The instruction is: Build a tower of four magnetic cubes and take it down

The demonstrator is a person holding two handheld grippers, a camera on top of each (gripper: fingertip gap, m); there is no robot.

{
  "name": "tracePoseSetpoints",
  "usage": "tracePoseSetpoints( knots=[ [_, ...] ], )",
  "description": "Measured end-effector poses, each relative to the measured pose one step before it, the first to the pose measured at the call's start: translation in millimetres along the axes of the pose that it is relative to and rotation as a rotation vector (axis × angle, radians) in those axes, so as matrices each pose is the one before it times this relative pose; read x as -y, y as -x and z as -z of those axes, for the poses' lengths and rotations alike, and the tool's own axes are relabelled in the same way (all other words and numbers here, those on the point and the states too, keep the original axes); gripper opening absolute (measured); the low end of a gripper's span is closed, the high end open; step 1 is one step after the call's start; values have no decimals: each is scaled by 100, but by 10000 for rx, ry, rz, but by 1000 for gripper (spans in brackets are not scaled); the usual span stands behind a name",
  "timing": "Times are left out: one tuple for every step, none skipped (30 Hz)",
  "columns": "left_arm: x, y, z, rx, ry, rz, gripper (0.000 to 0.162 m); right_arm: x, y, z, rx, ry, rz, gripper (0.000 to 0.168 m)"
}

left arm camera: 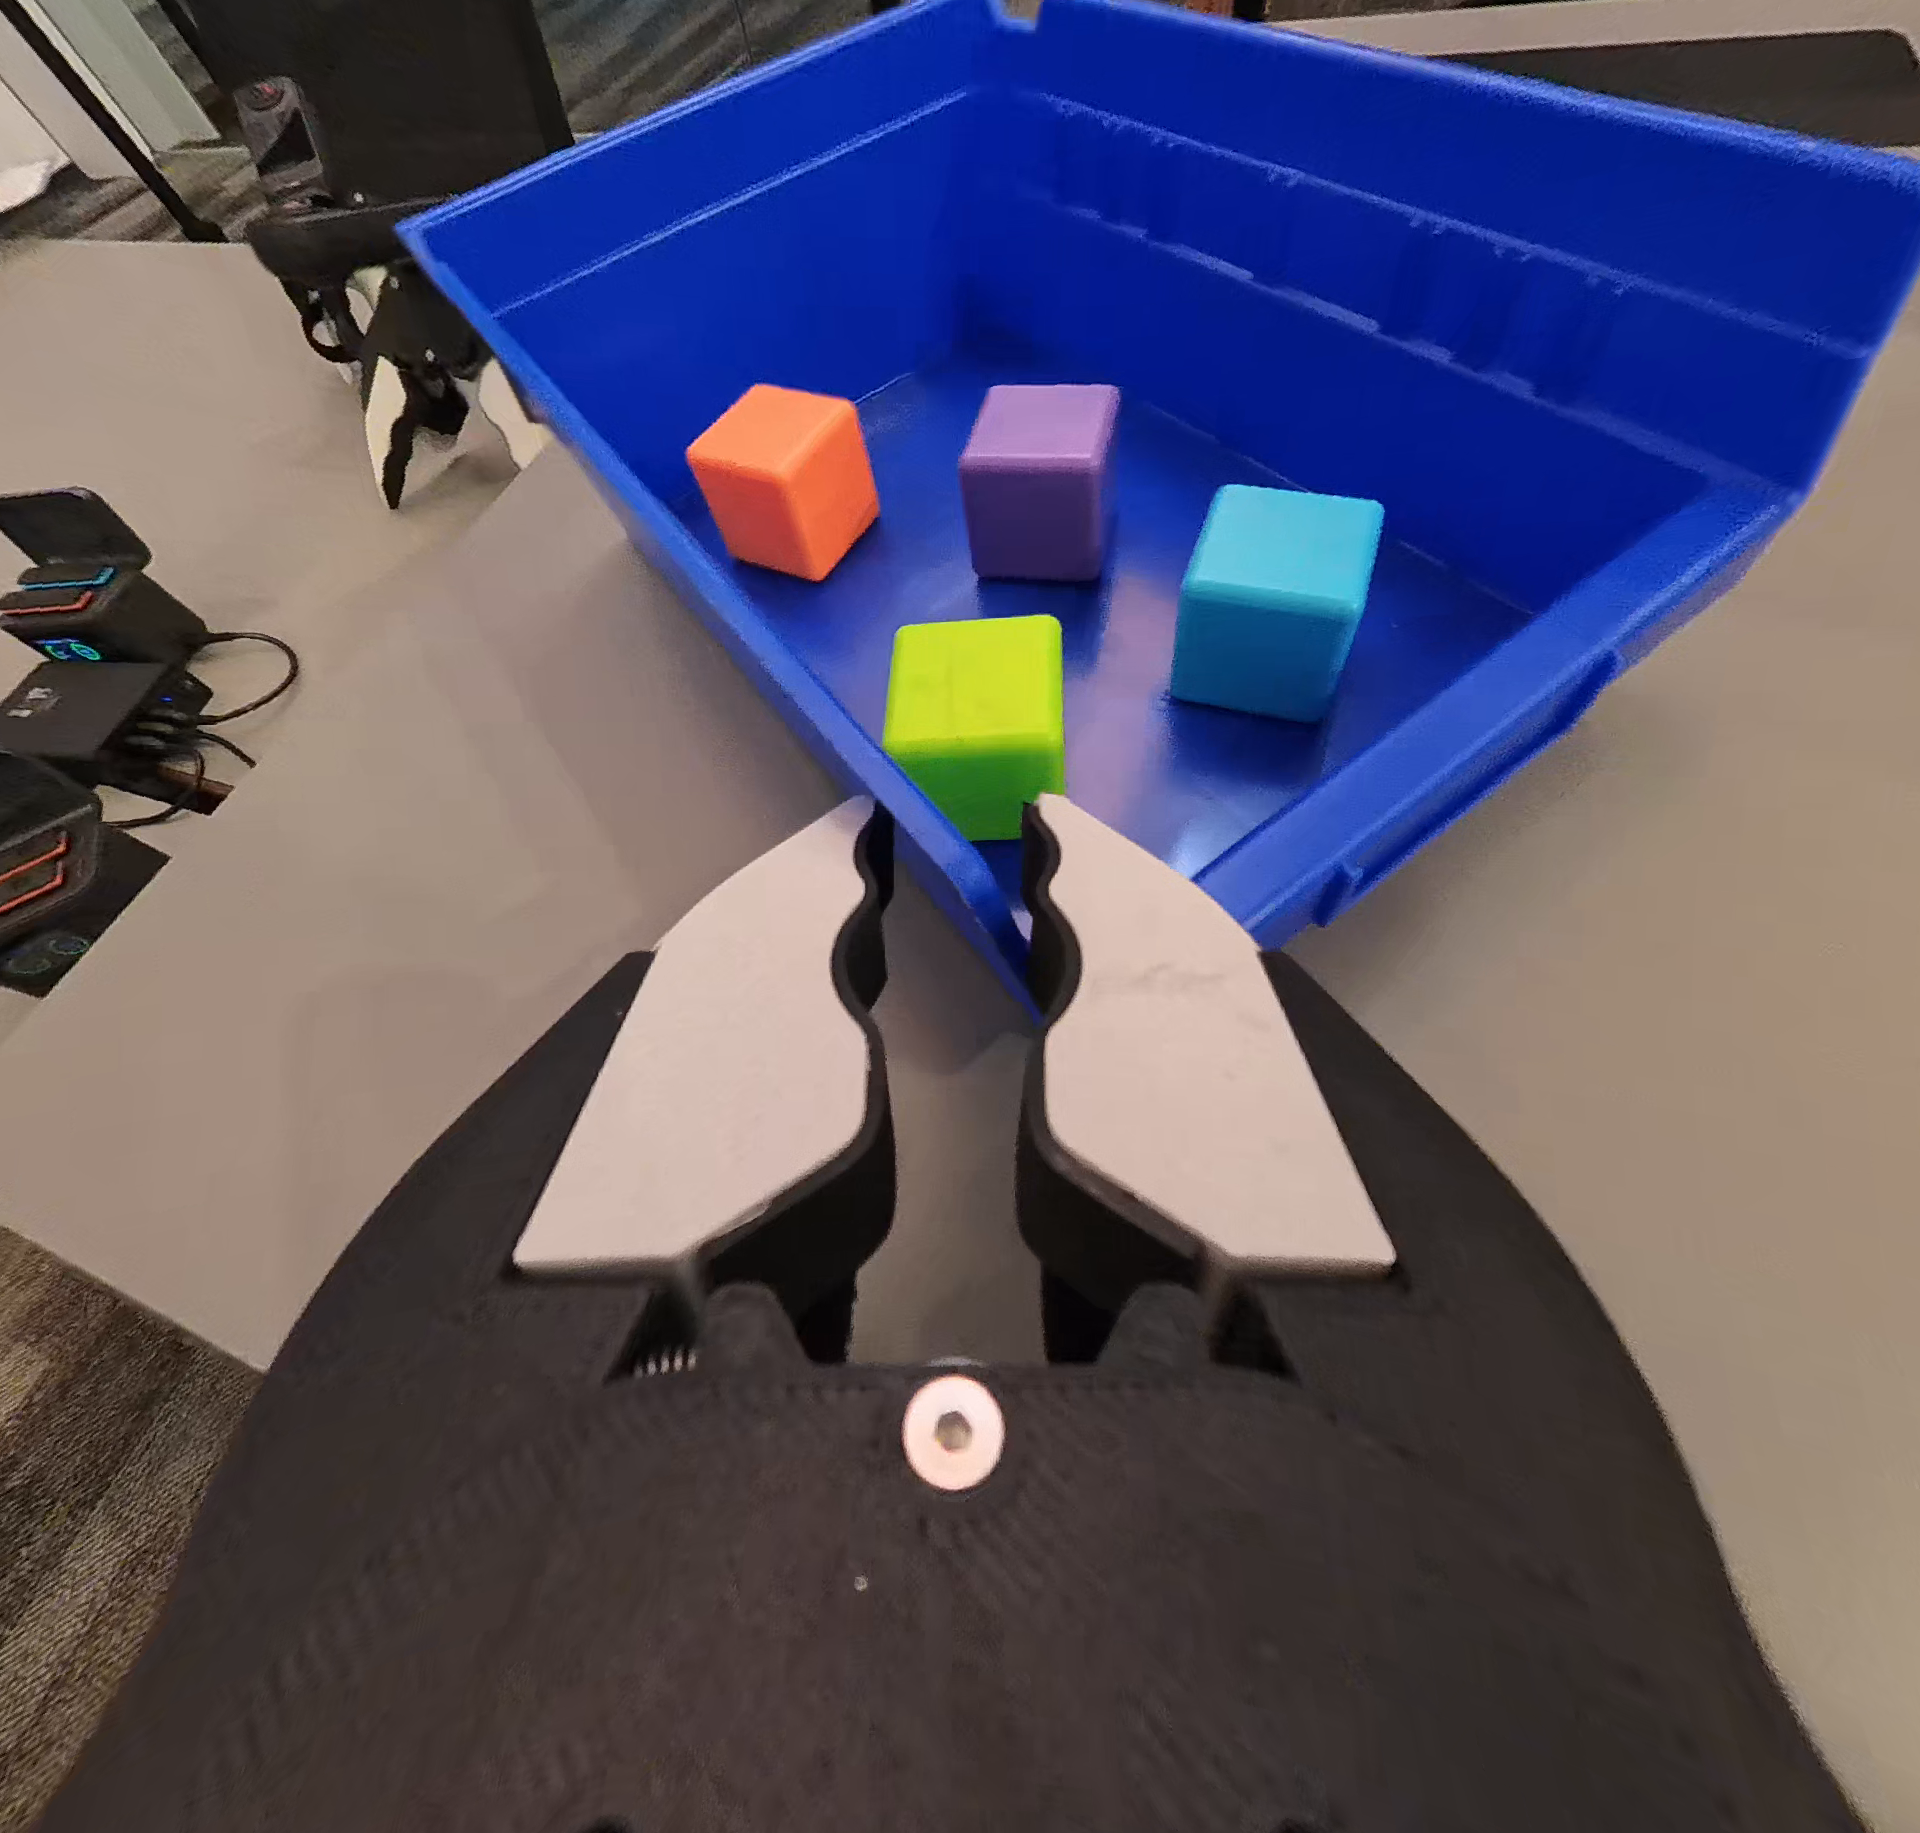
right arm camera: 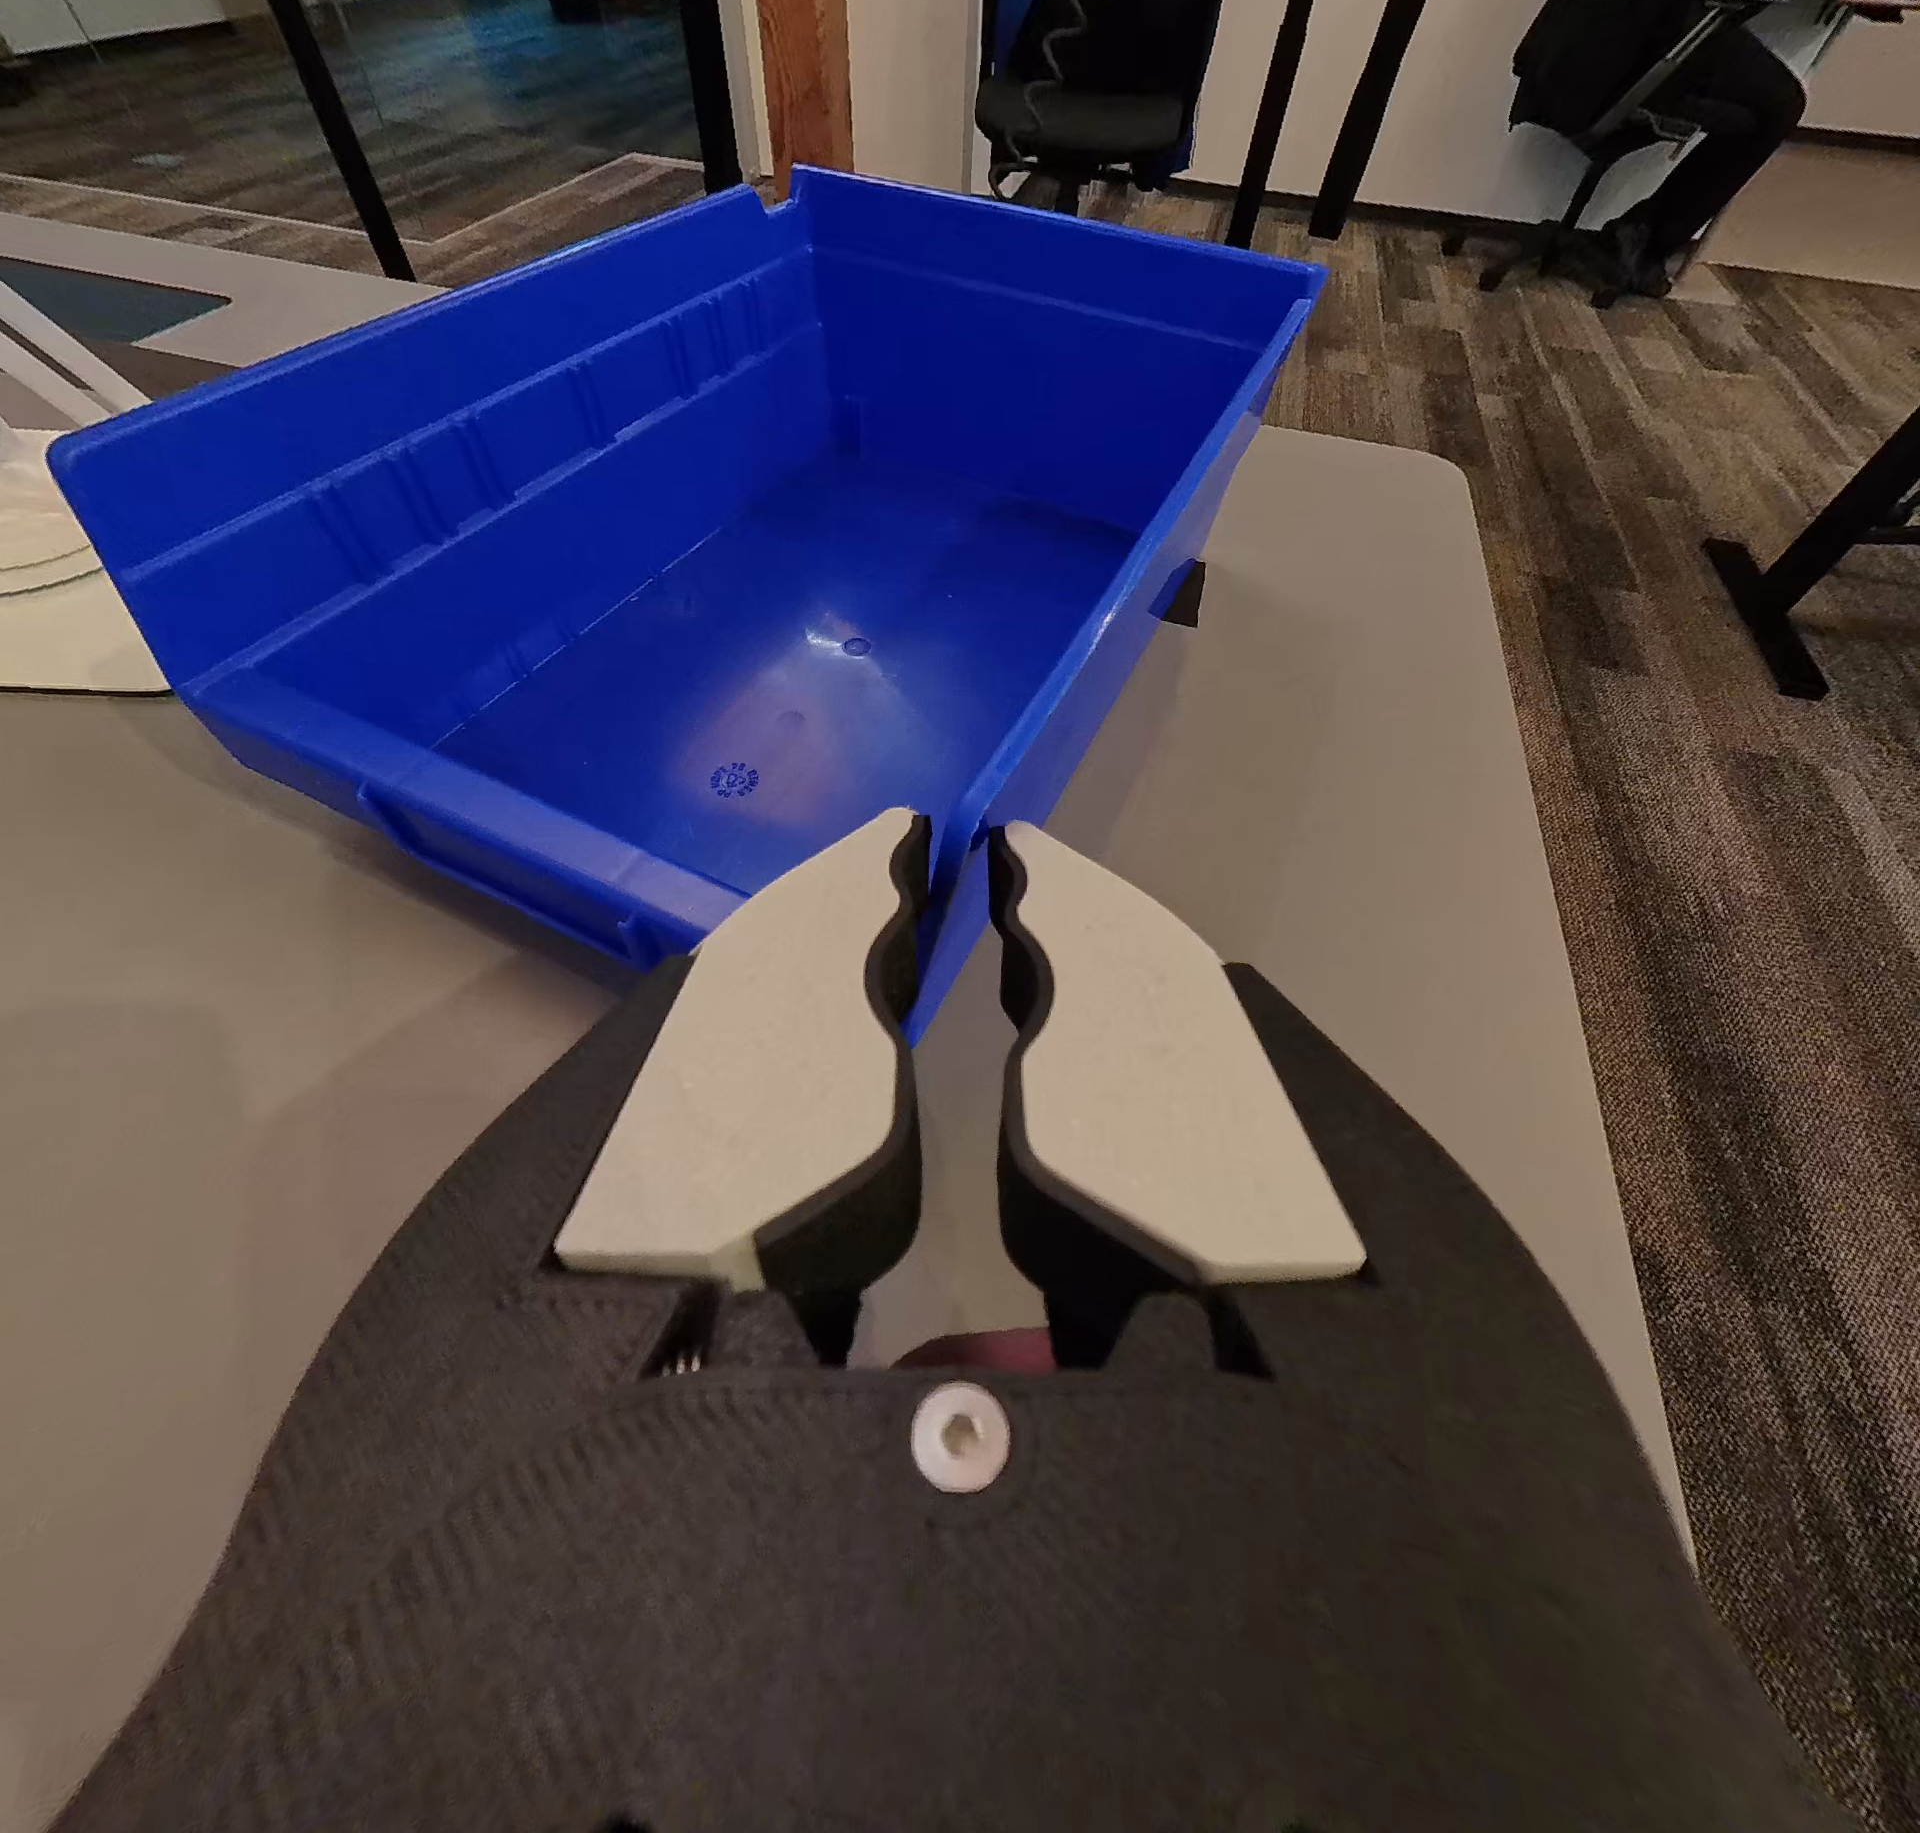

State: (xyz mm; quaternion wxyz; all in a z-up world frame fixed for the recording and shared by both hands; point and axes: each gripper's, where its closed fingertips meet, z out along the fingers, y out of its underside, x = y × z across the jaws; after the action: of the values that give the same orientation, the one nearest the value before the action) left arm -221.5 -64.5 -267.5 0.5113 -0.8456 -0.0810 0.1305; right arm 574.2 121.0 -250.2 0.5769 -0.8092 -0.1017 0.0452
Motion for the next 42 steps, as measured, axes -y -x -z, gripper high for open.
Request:
tracePoseSetpoints(
  knots=[
    [-69, 208, 84, 18, -20, -39, 21, -5, 3, 2, 1, -6, 1, 10],
    [-54, 153, 81, -18, -33, -55, 20, -4, -7, 1, -2, -7, 9, 10],
    [-65, 127, 85, -35, -10, -55, 19, -6, -2, 2, 0, -5, 6, 10],
    [-64, 106, 72, -65, 1, -46, 18, -9, 5, 4, 2, -3, 1, 10],
    [-44, 46, 65, -109, -15, -56, 17, 0, -1, 0, 0, 0, 2, 10],
    [-70, 153, 66, -40, 4, -16, 16, -3, -7, 9, -4, 0, 7, 10],
    [-66, 158, 83, -20, 5, 6, 14, -7, -2, -6, -6, -1, 7, 10],
    [-19, -59, 76, -163, -55, -27, 14, -10, -3, 5, -2, -2, 4, 10],
    [-23, -119, 65, -226, -73, -5, 13, -7, -3, -3, 4, -2, -1, 11],
    [-42, 5, 88, -134, -10, 53, 12, -12, 5, 7, 7, -1, -4, 11],
    [-36, -11, 47, -121, 8, -35, 11, -3, 3, 2, 2, 3, 0, 11],
    [7, -100, 20, -170, -14, -90, 10, -12, -3, -11, -4, 5, 8, 11],
    [29, -200, -18, -231, -32, -27, 9, -7, -11, 4, -3, 5, 10, 11],
    [68, -305, -62, -271, -33, 24, 8, -17, 3, 1, 2, 6, 1, 11],
    [79, -307, -90, -237, -13, 26, 8, -13, 4, -9, 4, 5, -1, 11],
    [105, -301, -152, -181, 0, -1, 7, -14, -7, 1, 3, 3, 1, 11],
    [129, -267, -217, -113, 5, -55, 7, -22, 3, -12, 2, 5, -1, 11],
    [153, -230, -275, -95, 36, -105, 7, -16, 7, -8, 1, 8, 2, 11],
    [160, -186, -318, -104, 81, -52, 6, -27, -5, -10, 0, 9, 6, 11],
    [189, -169, -383, -127, 73, -46, 6, -16, 2, -7, 4, 8, 1, 11],
    [219, -167, -418, -142, 53, -84, 6, -15, -1, -7, 6, 6, -3, 11],
    [238, -129, -446, -110, 43, -95, 5, -13, 5, -9, 5, 5, -1, 11],
    [244, -34, -473, -59, 46, -14, 5, -14, 0, -1, 1, 3, 3, 11],
    [276, -59, -510, -110, 38, 103, 4, -13, -2, -1, 0, 3, 5, 11],
    [276, -110, -524, -207, 34, 155, 4, -3, 7, 1, 1, 4, 6, 11],
    [297, -74, -535, -204, 39, 164, 3, -2, -4, 1, 0, 2, 6, 11],
    [295, -54, -554, -161, 28, 80, 3, 2, -1, -1, 0, -2, 3, 11],
    [291, -76, -539, -139, 42, 5, 4, -19, 8, 1, 2, -3, -2, 11],
    [272, -94, -512, -113, 63, -50, 4, -19, -4, -13, 5, 2, -1, 11],
    [252, -52, -489, -58, 89, -55, 4, -16, 12, -8, 5, 9, 4, 11],
    [274, 26, -493, 4, 61, -18, 3, -25, -5, -18, 3, 10, 7, 11],
    [300, -66, -521, -58, 15, 25, 3, -31, 10, -26, 0, 9, 9, 11],
    [298, -78, -522, -82, 6, 13, 3, -30, 3, -18, 1, 5, 11, 11],
    [297, 13, -512, -13, 41, -63, 3, -4, 6, -7, 7, -4, 6, 11],
    [291, 78, -507, 15, 62, -96, 3, -3, 1, -4, 14, -6, -2, 11],
    [301, 41, -527, -34, 56, -57, 3, -5, 6, 4, 14, -8, -7, 11],
    [326, 100, -548, -33, 32, 6, 4, 0, 3, -7, 7, -9, -4, 11],
    [369, 121, -578, -33, 6, 53, 3, -6, 0, 2, 1, -5, 7, 11],
    [381, 69, -608, -67, -24, 20, 3, 6, 2, -5, 0, -4, 11, 11],
    [394, 66, -627, -45, -28, -42, 3, -1, -2, -8, 1, -6, 6, 11],
    [379, 149, -608, 19, 14, -57, 3, 6, 4, -4, 3, -14, 3, 11],
    [349, 137, -585, 18, 34, -43, 3, 3, 9, -3, 4, -21, 3, 11]
  ],
)
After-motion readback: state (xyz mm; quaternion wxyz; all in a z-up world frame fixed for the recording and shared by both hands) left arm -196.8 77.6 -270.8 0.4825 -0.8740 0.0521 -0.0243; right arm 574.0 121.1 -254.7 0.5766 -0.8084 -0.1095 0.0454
